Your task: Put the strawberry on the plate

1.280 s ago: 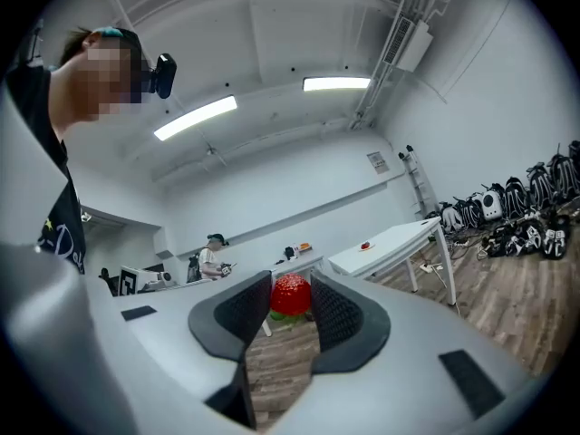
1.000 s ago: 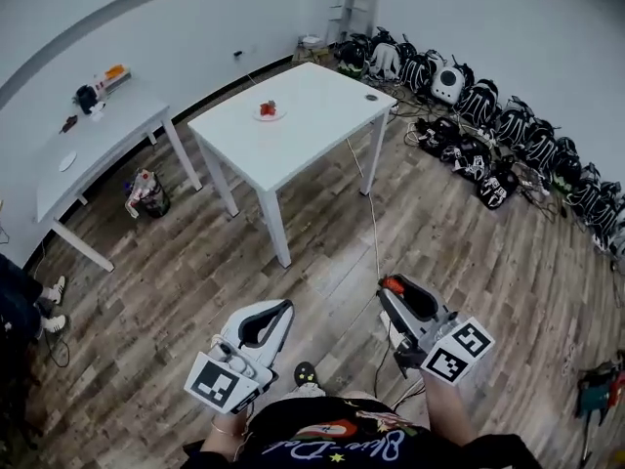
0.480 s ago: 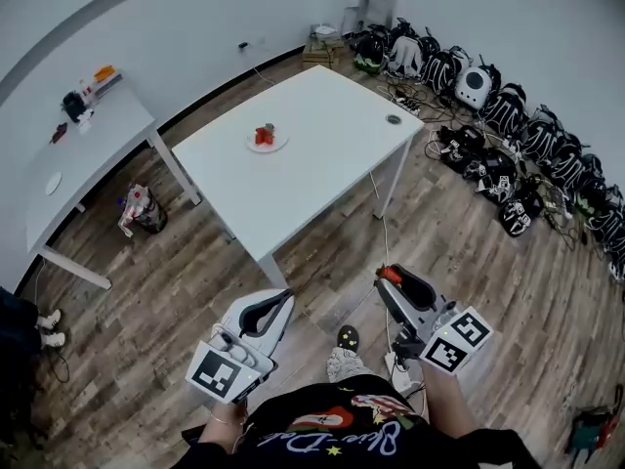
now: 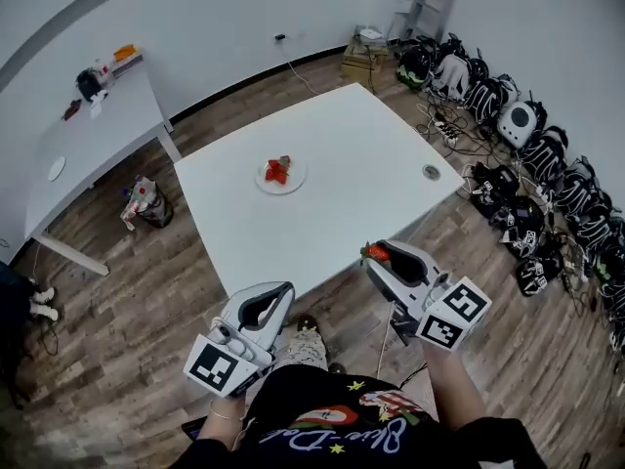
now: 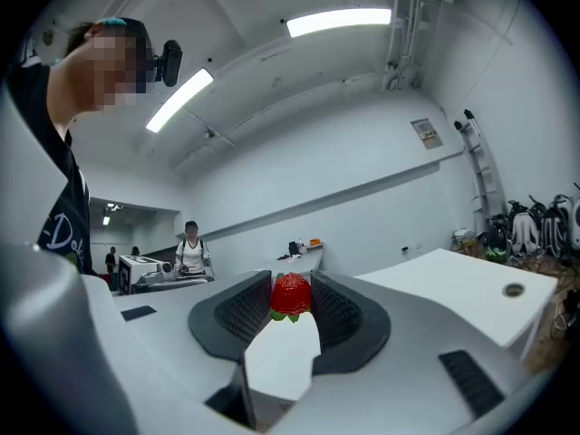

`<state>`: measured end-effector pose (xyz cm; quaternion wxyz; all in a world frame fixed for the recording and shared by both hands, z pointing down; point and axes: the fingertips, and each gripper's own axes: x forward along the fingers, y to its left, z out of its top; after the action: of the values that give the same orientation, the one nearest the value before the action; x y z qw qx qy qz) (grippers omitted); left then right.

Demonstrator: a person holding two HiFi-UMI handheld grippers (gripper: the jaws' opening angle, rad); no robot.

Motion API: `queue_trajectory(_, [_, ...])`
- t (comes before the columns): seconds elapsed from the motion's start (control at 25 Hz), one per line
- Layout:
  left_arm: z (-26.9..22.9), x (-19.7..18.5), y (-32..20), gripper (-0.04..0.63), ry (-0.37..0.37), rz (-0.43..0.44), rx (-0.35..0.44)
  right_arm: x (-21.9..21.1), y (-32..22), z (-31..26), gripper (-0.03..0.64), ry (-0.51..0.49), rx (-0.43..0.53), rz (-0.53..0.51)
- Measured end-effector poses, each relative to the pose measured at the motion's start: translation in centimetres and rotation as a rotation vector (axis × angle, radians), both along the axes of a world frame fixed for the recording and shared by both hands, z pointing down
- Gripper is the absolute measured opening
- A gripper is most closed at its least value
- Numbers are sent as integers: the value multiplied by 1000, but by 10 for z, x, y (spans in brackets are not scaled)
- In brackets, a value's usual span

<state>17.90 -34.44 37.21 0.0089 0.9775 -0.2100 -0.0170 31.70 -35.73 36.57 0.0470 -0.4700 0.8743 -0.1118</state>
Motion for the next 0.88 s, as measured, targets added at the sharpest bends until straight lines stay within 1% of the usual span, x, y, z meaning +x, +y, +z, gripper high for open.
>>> queue_trajectory(0.12, [0,4,-60,0,29,-57,-10,5,-71,1,144,40,0,-44])
queue_trajectory(0.28, [2,3,-127,0,-5,-91,14,0,-155,11,144,71,-41,-95])
queue_trajectory(0.36, [5,1,-155,-1,-7,-115,7,-6,-194,24,144,113,-69,-129])
queue_trajectory(0.44, [7,-3,-179,0,10,-149,-11,-14,-232,45,144,210,-109,-167])
queue_trajectory(0.52, [13,-4,-194,0,22,-191,-45,-20,-265,74,144,354,-160,-215])
queue_trajectory(0.6, [23,-6,-204,-1,3,-220,-72,-26,-299,106,144,494,-212,-264])
queue_trajectory(0.68, [30,-12,-215,-1,-10,-241,-97,-33,-333,140,144,608,-277,-306])
queue_trajectory(0.8, [43,-30,-229,0,7,-294,-131,-44,-362,187,144,734,-360,-364])
queue_trajectory(0.88, [49,-45,-238,0,3,-337,-131,-47,-373,212,144,842,-387,-411])
